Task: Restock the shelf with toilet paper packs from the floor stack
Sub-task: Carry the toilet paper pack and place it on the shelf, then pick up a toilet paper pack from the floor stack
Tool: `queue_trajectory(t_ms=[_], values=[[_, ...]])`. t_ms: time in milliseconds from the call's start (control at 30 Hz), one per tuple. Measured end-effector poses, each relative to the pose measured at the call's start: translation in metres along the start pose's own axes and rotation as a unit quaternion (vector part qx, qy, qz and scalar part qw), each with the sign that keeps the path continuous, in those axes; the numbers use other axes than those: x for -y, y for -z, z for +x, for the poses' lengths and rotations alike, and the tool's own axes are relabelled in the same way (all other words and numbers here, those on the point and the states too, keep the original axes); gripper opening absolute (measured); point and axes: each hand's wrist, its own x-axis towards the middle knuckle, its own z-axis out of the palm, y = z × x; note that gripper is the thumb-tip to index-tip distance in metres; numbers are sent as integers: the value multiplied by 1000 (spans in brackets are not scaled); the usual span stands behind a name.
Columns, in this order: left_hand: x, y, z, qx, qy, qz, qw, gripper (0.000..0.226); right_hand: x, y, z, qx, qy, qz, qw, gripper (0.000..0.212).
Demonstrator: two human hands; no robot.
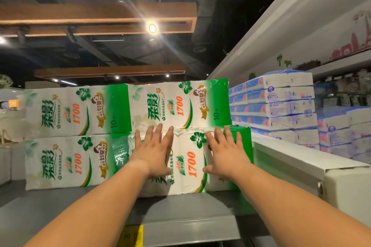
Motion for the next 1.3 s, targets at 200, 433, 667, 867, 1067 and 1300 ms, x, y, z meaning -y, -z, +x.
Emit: queue_trajectory(t_ms=[200,433,667,867,1067,1300], values=[[-9,10,-33,0,-43,-23,999,130,23,22,-52,46,-54,19,997,108],[-27,17,-90,1,-132,-61,989,128,58,51,-135,56,-133,12,989,109],[-102,30,-154,-9,-244,-108,964,128,49,80,-253,93,-234,-26,968,109],[-223,69,-222,-28,-365,-174,914,130,-5,128,-395,116,-351,-62,927,108],[-352,140,-311,-37,-473,-219,853,128,-55,199,-550,128,-480,-117,860,108],[-481,229,-460,-40,-603,-284,744,126,-73,285,-745,123,-609,-166,766,111]])
